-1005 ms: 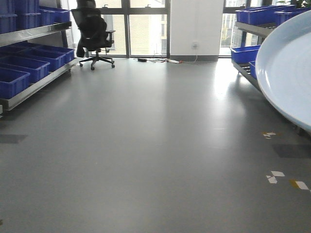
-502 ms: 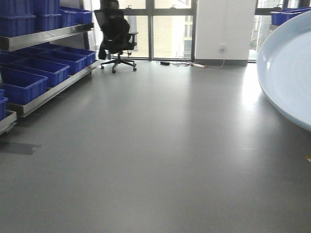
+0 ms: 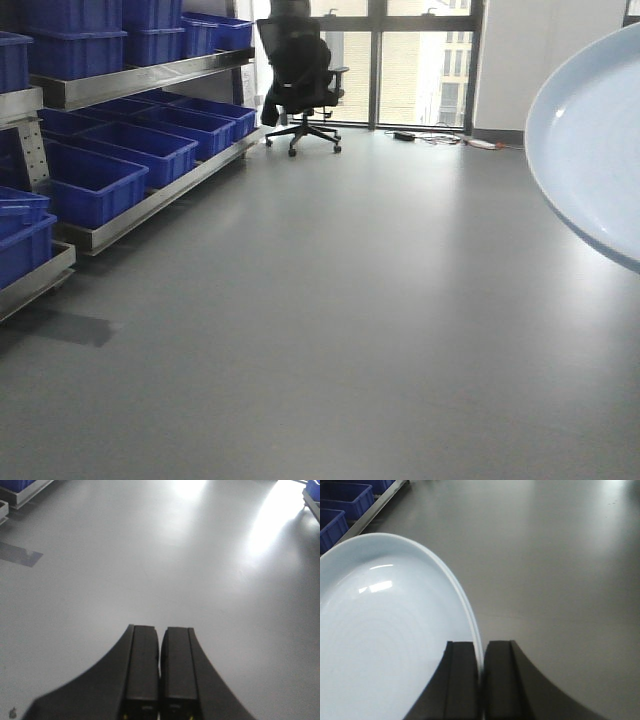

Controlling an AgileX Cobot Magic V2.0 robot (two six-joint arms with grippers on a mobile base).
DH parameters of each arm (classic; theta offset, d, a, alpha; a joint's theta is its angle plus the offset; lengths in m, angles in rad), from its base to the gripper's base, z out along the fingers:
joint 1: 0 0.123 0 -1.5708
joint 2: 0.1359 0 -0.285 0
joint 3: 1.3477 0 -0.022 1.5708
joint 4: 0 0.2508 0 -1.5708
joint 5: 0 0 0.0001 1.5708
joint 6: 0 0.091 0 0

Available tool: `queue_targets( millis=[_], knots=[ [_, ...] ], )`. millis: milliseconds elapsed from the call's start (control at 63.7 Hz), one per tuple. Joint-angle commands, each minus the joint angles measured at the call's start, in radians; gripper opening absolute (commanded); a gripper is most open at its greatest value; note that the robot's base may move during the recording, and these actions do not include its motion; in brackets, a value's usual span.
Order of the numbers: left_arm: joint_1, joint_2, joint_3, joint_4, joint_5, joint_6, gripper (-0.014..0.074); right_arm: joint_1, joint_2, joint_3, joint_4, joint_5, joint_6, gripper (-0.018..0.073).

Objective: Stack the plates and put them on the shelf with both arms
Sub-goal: 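Drive and turn the base toward the blue-bin shelf holding the stack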

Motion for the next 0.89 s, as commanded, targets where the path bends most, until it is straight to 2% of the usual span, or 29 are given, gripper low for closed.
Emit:
queue_targets(
  millis=[0,879],
  knots=[
    [0.002,0.002,-0.030,-0.009,-0.078,-0.008,0.0097,-0.005,0.005,-0.030,-0.002,-0.095,-0.002,0.0057],
    [0.002,0.004,-0.030,-0.009,-0.078,-0.008,0.0097,-0.005,0.005,-0.030,-0.002,-0.095,-0.002,0.0057]
  ],
)
